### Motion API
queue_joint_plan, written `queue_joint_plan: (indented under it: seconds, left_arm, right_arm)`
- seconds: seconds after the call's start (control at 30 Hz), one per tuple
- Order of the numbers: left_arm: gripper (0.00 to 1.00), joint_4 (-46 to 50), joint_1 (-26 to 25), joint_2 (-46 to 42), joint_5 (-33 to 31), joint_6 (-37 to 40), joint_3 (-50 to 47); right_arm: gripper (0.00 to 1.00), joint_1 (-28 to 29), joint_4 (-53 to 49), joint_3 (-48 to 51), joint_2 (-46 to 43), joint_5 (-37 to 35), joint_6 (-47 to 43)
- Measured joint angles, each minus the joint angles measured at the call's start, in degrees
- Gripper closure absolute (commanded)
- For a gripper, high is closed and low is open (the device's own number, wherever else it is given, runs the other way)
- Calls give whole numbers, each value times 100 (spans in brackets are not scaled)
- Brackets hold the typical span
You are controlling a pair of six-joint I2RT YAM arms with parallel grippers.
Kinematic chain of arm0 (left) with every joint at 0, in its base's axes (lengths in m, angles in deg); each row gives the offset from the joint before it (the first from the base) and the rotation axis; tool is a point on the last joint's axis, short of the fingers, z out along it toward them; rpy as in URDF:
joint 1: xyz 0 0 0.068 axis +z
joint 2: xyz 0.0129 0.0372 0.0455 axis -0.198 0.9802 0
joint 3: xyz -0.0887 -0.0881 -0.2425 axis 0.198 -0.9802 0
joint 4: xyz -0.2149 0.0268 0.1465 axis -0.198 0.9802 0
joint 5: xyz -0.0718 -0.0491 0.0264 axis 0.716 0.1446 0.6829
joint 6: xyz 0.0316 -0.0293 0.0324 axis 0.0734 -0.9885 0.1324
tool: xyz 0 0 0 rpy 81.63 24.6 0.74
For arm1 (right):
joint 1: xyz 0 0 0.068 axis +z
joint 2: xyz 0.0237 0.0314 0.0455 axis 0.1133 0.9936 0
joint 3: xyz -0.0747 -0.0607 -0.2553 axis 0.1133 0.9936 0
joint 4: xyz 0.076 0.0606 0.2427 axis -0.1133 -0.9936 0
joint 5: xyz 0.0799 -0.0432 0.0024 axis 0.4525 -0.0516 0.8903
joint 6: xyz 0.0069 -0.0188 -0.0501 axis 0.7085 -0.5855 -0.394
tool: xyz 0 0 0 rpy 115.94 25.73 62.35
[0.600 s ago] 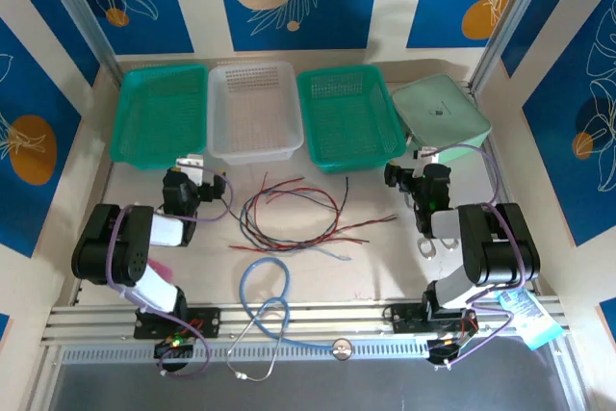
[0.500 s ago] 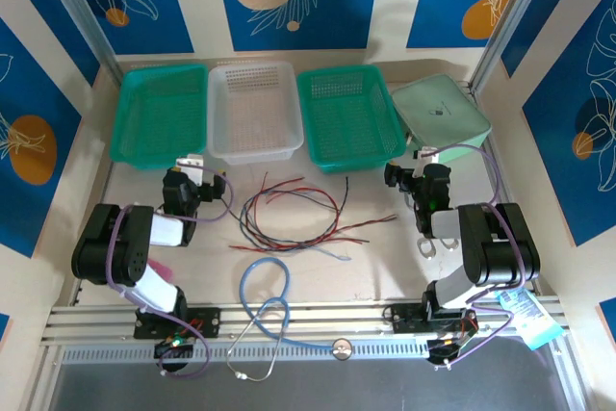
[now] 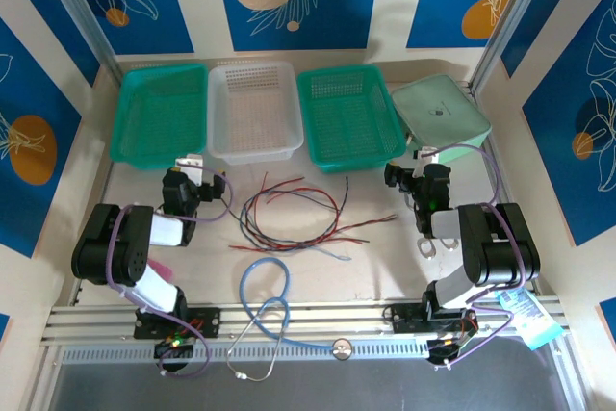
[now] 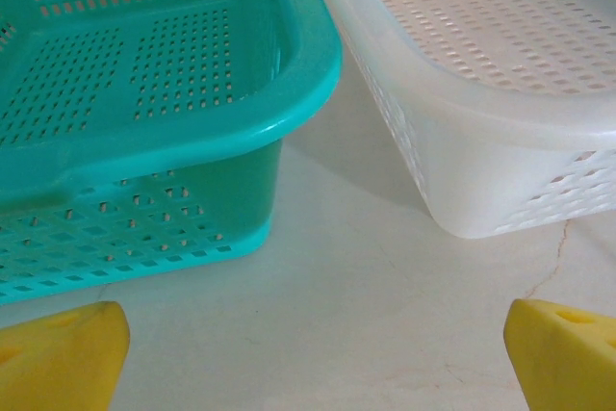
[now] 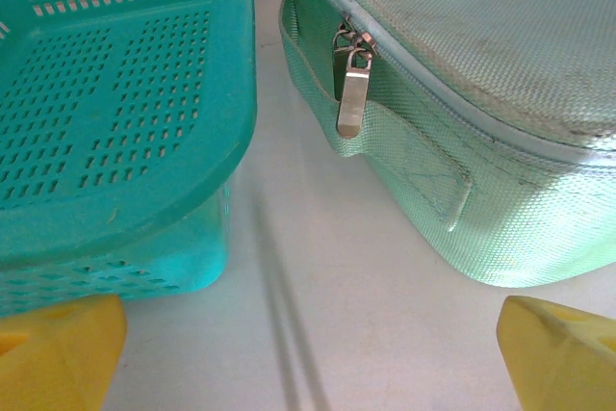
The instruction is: Untangle the cables
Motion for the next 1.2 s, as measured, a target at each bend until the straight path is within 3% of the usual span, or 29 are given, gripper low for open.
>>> queue_joint_plan:
  seconds: [0.33,0.5,0.77,0.97,1.2]
  left_arm:
    - [1,-11,0,0,2,-35,-2]
    - [0,-627,-48,-39,116,39,-398]
    - [1,-951,-374,-997,-129,240,-968]
    - [1,168,-557,-2465,-702,184,-702]
    - [0,2900,-660,-3742,-726,-352,472]
  right_arm:
    - [1,0,0,0,0,2,0]
    - [1,2,-17,4,-61,94,-39]
    - [1,131,-413,133,-1266,-247,13]
    - [1,133,-1373,92,-2542,-514,140]
    - [1,157,-4199,-999,-3748,-798,1274]
